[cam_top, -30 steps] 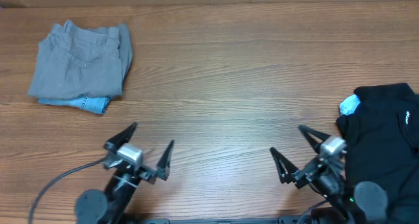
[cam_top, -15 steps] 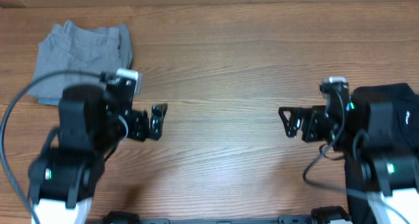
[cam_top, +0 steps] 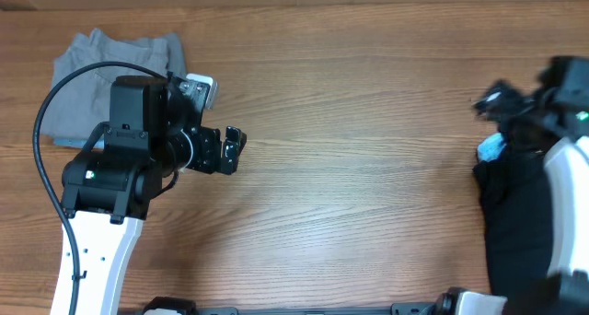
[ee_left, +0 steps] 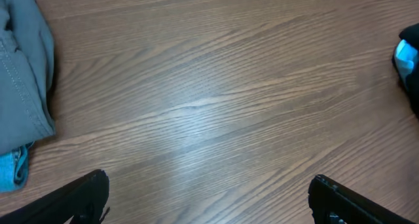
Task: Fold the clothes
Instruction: 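Reach the right gripper to the black t-shirt at right and grasp it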
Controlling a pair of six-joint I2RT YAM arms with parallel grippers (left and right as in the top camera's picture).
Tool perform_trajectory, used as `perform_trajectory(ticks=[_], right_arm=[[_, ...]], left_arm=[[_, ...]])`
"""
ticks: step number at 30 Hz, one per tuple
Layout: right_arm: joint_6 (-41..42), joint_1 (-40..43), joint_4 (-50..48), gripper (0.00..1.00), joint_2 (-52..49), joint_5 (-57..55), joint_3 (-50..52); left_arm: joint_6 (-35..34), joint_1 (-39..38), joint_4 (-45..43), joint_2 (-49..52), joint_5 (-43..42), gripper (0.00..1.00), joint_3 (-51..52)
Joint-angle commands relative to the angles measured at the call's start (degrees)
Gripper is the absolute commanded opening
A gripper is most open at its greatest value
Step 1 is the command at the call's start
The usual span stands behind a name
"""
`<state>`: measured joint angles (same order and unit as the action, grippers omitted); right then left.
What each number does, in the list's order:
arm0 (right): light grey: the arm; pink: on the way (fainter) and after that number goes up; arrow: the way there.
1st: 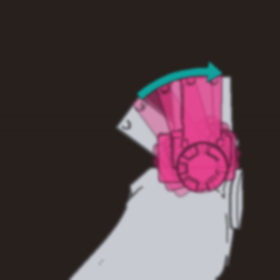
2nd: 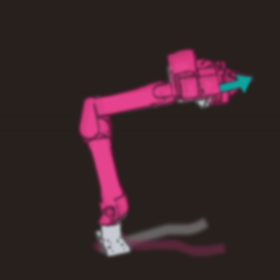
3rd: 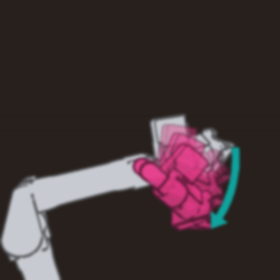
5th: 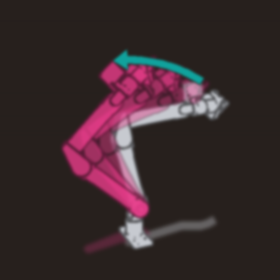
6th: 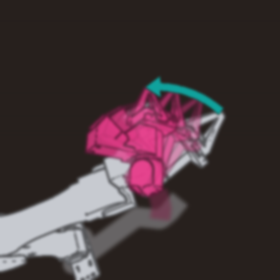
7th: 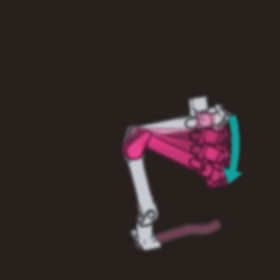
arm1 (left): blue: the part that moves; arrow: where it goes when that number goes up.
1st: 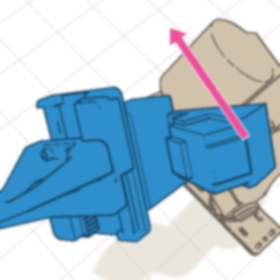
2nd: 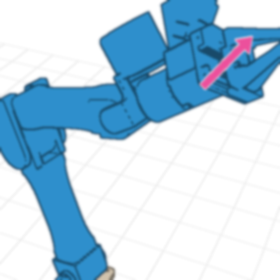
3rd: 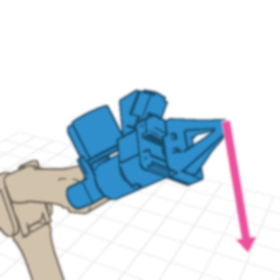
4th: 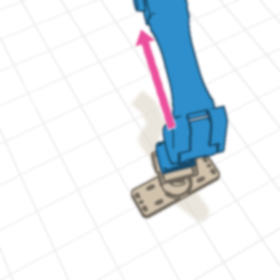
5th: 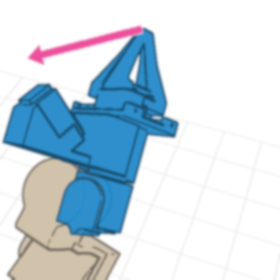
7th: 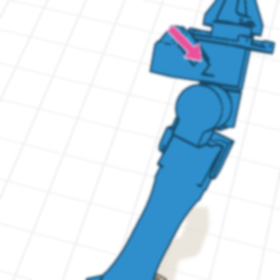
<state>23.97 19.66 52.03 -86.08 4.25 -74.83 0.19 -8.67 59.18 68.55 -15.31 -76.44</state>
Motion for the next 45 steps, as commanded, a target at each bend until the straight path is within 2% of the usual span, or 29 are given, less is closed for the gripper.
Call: perform_trajectory(ticks=[1,4,15,16,21,22,23,24,25,31,37,45], right_arm=[[3.34,5.77,-3.67,1.0,-5.68,-2.1,-2.16],[4.98,8.96,-6.95,0.99,-11.19,-2.25,-2.16],[12.59,9.55,-12.04,0.8,-24.17,-4.83,-2.16],[12.57,9.55,-12.09,0.75,-25.14,-4.83,-2.16],[12.85,9.55,-11.5,0.37,-25.42,-4.39,-2.14],[12.81,9.55,-11.47,0.28,-25.42,-3.98,-2.14],[12.72,9.53,-11.76,0.09,-25.35,-1.14,-2.16],[12.68,9.55,-12.28,0.04,-25.18,2.12,-2.19],[10.91,9.53,-13.73,0.04,-24.48,8.22,-2.19],[5.75,6.51,-18.73,0.04,-19.87,20.37,-2.19],[5.57,-1.95,-22.29,0.04,-18.69,24.33,-2.19],[5.86,-23.15,-30.93,0.04,-18.71,24.33,-2.19]], left_arm=[[1.09,-0.35,-0.72,0.13,-1.22,1.0,-1.51],[0.9,-0.37,-1.31,0.2,-1.25,1.0,-1.51],[-1.05,-0.37,-4.61,1.2,-1.29,1.0,-1.51],[-1.05,-0.37,-4.61,1.2,-1.33,1.0,-1.51],[-1.05,-0.37,-4.59,1.2,-1.29,1.0,-1.51],[-1.05,-0.37,-4.66,1.2,-1.29,1.0,-1.51],[-1.03,-0.37,-4.74,1.2,-1.27,1.0,-1.51],[-1.05,-0.37,-4.83,1.2,-1.27,1.0,-1.51],[-1.05,-0.37,-5.01,1.2,-1.29,1.0,-1.51],[-1.05,-0.37,-5.03,1.2,-1.29,1.0,-1.51],[-1.05,-0.37,-5.01,1.2,-1.31,1.0,-1.51],[-1.05,-0.37,-4.98,1.2,-1.33,1.0,-1.51]])
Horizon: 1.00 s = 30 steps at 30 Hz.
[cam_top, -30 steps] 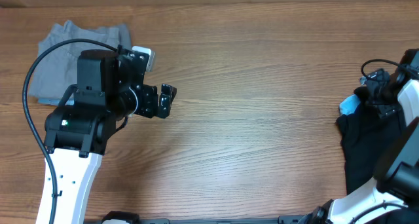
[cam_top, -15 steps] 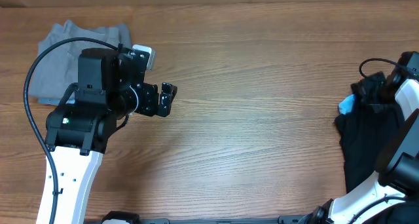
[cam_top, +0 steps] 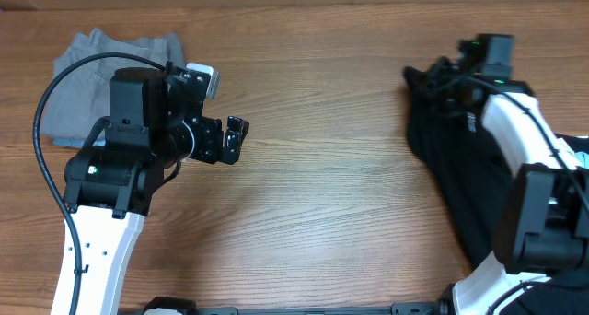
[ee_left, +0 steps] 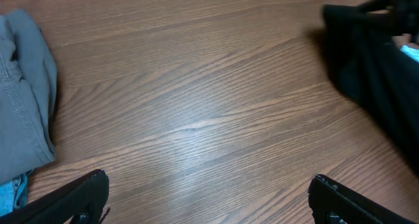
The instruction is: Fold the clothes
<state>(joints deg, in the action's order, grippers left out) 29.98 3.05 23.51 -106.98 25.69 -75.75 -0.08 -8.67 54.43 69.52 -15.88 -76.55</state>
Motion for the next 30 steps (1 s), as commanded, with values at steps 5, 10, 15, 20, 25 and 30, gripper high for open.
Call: perform_trajectory(ticks=[5,10,15,20,25,30], right_arm=[[0.0,-18.64,-4.85,0.11,2.19,2.67,-1.27],[-0.42,-23.93,-4.76,0.67,2.75,-3.74,-1.27],[-0.15,-12.72,-1.36,0.69,7.23,-5.73,-1.27],[-0.04,-1.09,9.79,0.67,7.8,-5.77,-1.25],[-2.78,3.8,17.18,0.68,7.8,-4.9,-1.25],[-4.98,6.38,21.97,0.68,7.82,-0.52,-1.25]], left_arm=[[-0.79,-0.37,-0.26,0.24,-0.72,1.0,-1.4],[-0.79,-0.37,-0.26,0.24,-0.94,1.0,-1.4],[-0.79,-0.42,-0.28,0.48,-3.82,0.96,-1.4],[-0.79,-4.42,-1.2,5.38,-5.38,0.87,-1.4],[-0.76,-12.41,-7.63,16.81,-5.16,0.88,-1.4],[-0.76,-16.98,-20.52,29.79,-5.09,0.85,-1.4]])
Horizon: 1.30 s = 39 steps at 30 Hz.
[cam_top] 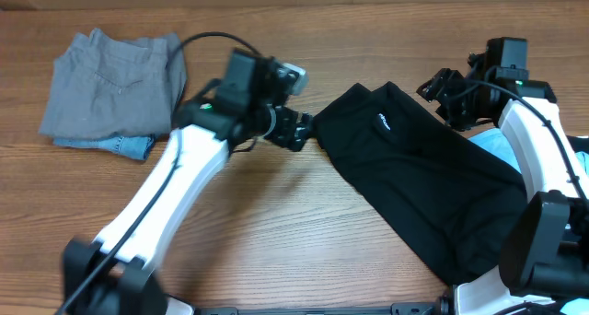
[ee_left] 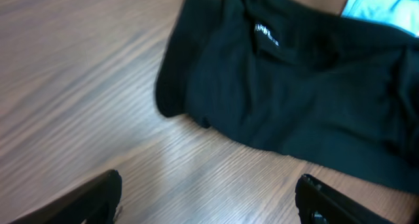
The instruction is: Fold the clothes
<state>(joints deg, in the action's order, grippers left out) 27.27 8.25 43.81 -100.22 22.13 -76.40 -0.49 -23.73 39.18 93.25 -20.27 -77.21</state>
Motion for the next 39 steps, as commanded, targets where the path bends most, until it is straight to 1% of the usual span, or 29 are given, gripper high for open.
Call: perform_trajectory(ticks=[1,4,7,9,10,11,14,16,17,20,22,25,28,31,32,34,35,36,37,38,39], right_arm=[[-2.27,1.27,2.49,0.68,1.07,3.04,-0.59],[-4.02,1.25,5.35,0.68,1.07,3.04,-0.59],[-5.05,1.25,6.88,0.68,1.07,3.02,-0.59],[-5.05,1.27,7.78,0.69,1.07,2.99,-0.59],[-5.05,1.25,7.96,0.69,1.07,2.99,-0.59],[-5.05,1.25,7.96,0.69,1.07,2.86,-0.59],[-5.05,1.25,7.98,0.71,1.07,0.74,-0.59],[-5.05,1.25,8.55,0.72,1.07,-1.2,-0.59],[-5.2,1.25,8.98,0.73,1.07,-1.81,-0.59],[-6.51,1.25,9.84,0.73,1.07,-3.04,-0.59],[-7.87,1.25,10.21,0.73,1.07,-3.04,-0.59],[-8.09,1.25,10.99,0.74,1.07,-3.08,-0.55],[-8.28,1.25,11.65,0.75,1.07,-3.45,-0.55],[-8.24,1.25,13.6,0.77,1.05,-6.75,-0.52],[-8.26,1.25,14.27,0.77,1.05,-7.89,-0.46],[-8.24,1.22,14.91,0.77,1.05,-7.96,-0.39],[-8.26,1.14,15.06,0.77,1.05,-7.98,-0.37],[-8.26,1.03,15.1,0.77,1.05,-7.96,-0.24],[-8.26,1.01,15.06,0.77,1.05,-7.96,-0.09],[-8.26,0.94,14.97,0.77,1.05,-7.98,0.2],[-8.26,0.87,14.84,0.77,1.05,-7.98,0.31]], left_arm=[[-0.35,-2.32,-7.67,8.41,-0.66,0.85,-0.74],[-1.27,-3.23,-15.52,15.89,-0.72,0.82,-0.74],[-3.45,-3.41,-19.8,20.87,-0.74,0.79,-0.74],[-5.22,-3.41,-20.61,23.8,-0.81,0.71,-0.74],[-5.64,-3.41,-20.61,24.44,-0.81,0.66,-0.74],[-5.97,-3.41,-20.37,25.38,-0.85,0.52,-0.74],[-5.97,-3.19,-19.37,25.44,-0.31,0.23,-0.74],[-5.95,-2.34,-17.9,25.07,0.61,0.09,-0.76],[-5.97,-1.51,-15.93,24.7,2.71,0.04,-1.01],[-5.99,2.62,-4.66,23.8,16.61,0.04,-3.58],[-5.97,4.92,0.85,23.56,22.88,0.04,-5.44],[-5.97,10.75,10.95,23.17,31.78,0.04,-10.14],[-6.05,16.28,16.87,22.4,33.29,0.04,-14.21],[-7.04,21.14,19.74,20.68,30.88,0.04,-17.14],[-7.02,23.12,20.0,19.3,28.44,0.09,-17.97],[-6.49,24.57,19.93,17.81,25.14,0.24,-18.45],[-5.79,25.22,19.87,16.79,22.97,0.38,-18.69],[-5.68,25.68,19.71,15.67,20.76,0.56,-18.88],[-5.35,25.75,19.65,14.95,18.95,0.61,-19.02],[-3.8,25.7,19.43,14.05,15.41,0.65,-19.06],[-2.93,25.53,19.39,13.7,13.51,0.66,-19.06]])
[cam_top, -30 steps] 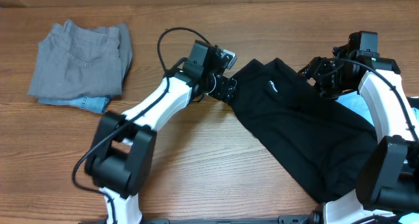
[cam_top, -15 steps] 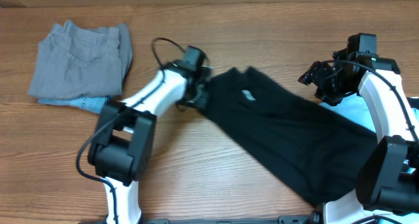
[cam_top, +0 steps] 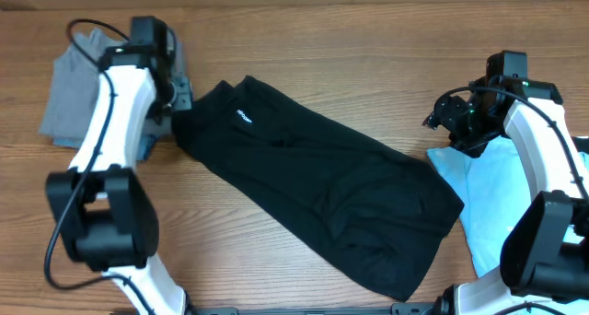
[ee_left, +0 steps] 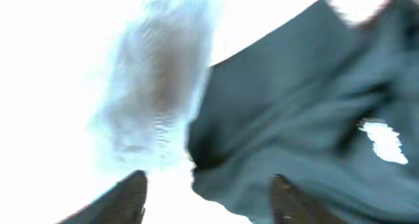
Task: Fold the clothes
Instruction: 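Grasp the t-shirt's left end with the left gripper and lift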
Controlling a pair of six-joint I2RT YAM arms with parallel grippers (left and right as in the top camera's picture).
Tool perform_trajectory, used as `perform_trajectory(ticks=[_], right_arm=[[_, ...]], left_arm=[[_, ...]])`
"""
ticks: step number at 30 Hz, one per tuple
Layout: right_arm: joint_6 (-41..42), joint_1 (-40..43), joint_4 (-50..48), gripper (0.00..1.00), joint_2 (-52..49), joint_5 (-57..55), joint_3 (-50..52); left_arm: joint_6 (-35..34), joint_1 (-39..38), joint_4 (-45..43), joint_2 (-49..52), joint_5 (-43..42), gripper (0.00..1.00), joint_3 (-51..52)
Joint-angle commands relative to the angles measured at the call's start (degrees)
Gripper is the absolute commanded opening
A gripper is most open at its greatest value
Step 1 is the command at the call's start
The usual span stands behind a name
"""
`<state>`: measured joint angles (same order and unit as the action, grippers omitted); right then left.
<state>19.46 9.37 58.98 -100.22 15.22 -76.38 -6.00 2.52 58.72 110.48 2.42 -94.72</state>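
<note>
A black garment (cam_top: pixel 322 186) lies spread on a slant across the wooden table, its labelled end up left and its other end down right. My left gripper (cam_top: pixel 181 99) is at that upper-left corner. In the blurred, washed-out left wrist view its fingers (ee_left: pixel 131 198) stand apart, open, with the black garment's edge (ee_left: pixel 294 106) lying between them (ee_left: pixel 206 185). My right gripper (cam_top: pixel 446 122) hangs at the right, just above the corner of a light blue garment (cam_top: pixel 502 204). Its jaws are too dark to read.
A folded grey garment (cam_top: pixel 69 85) lies at the far left, behind my left arm. The light blue garment reaches the right edge, partly under my right arm. Bare wood (cam_top: pixel 350 57) shows along the back.
The black garment now lies farther left and flatter, its corner beside the grey pile. My left gripper has moved from mid-table to the upper left. A light blue garment now shows under the right arm.
At first the table's middle was bare, my left gripper open by the grey pile and the black garment bunched at the right edge. Then my right gripper had it at the back right. Later it lay mid-table with my left gripper at its corner; now it is spread leftward.
</note>
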Motion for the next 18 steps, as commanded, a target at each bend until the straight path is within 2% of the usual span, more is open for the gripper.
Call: perform_trajectory(ticks=[1,3,5,12,15,16,18], right_arm=[[-0.46,-0.33,-0.35,0.77,1.05,-1.07,0.35],[-0.44,-0.39,-0.37,0.78,1.05,-1.07,0.35],[-0.44,-0.39,-0.33,0.79,1.05,-1.07,0.35],[-0.44,-0.39,-0.31,0.79,1.05,-1.07,0.42],[-0.44,-0.39,-0.15,0.8,1.05,-1.09,0.5],[-0.44,-0.39,-0.09,0.8,1.05,-1.09,0.68],[-0.44,-0.39,-0.09,0.8,1.05,-1.09,1.53]], left_arm=[[4.39,-1.18,-0.15,-3.89,-13.73,0.69,-1.55],[9.01,-2.84,-0.02,-3.96,-22.77,0.73,-1.42],[10.97,-4.83,-0.24,-3.65,-25.83,0.74,-0.96],[13.73,-15.98,-2.25,2.43,-24.48,0.75,-0.04],[15.15,-19.69,-4.22,6.56,-24.09,0.73,-0.04],[15.98,-21.22,-4.76,8.39,-21.73,0.68,-0.04],[15.91,-23.67,-4.83,11.06,-15.45,0.66,-0.04]])
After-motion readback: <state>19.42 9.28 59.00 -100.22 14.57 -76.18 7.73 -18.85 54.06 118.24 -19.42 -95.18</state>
